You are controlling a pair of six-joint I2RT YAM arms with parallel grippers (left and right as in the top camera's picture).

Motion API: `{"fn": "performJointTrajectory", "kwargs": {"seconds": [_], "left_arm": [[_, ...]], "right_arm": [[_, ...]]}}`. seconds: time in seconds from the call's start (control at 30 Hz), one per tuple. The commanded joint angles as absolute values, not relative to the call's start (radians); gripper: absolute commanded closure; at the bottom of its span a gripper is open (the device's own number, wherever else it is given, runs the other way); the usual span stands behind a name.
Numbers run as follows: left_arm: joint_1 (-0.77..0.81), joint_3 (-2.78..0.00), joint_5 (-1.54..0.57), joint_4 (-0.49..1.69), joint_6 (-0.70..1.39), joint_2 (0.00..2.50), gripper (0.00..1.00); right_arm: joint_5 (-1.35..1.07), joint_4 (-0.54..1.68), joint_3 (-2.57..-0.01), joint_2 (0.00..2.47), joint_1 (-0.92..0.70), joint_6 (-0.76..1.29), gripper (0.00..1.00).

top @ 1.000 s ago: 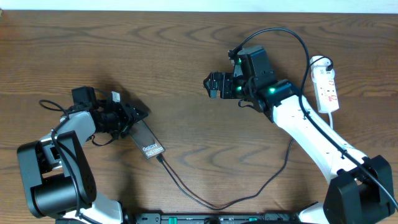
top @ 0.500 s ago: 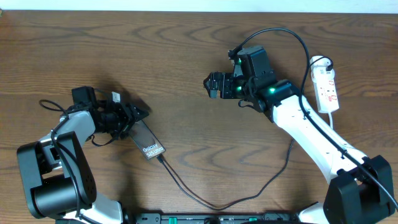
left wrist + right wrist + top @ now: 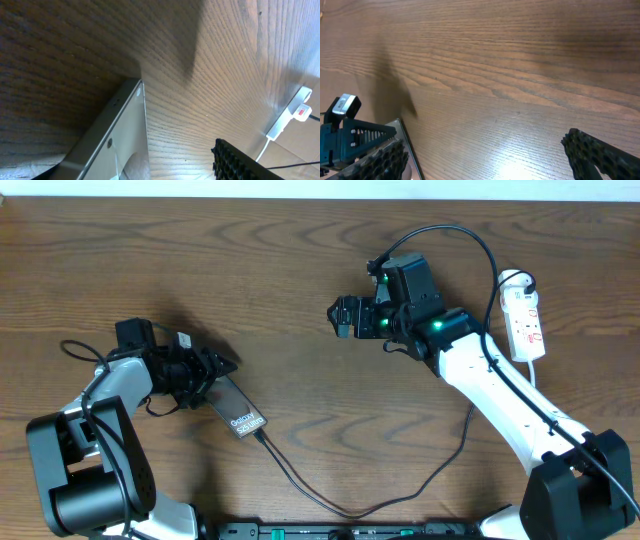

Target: Plug charger to phone and switch on socket

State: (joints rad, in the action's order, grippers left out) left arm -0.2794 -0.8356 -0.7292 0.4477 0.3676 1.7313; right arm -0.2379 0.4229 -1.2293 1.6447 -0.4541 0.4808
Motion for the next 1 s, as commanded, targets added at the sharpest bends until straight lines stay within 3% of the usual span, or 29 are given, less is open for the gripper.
{"fn": "performJointTrajectory", "kwargs": {"seconds": [0.0, 0.97], "left_arm": [[-0.283, -0.780, -0.477, 0.478, 0.371, 1.798, 0.30], [-0.283, -0.780, -0.406, 0.532, 0.378, 1.798, 0.29]], "right_arm": [[-0.231, 0.423, -1.232, 1.633, -0.450, 0.466, 0.01], [-0.238, 0.423, -1.232, 1.633, -0.450, 0.466, 0.01]]}}
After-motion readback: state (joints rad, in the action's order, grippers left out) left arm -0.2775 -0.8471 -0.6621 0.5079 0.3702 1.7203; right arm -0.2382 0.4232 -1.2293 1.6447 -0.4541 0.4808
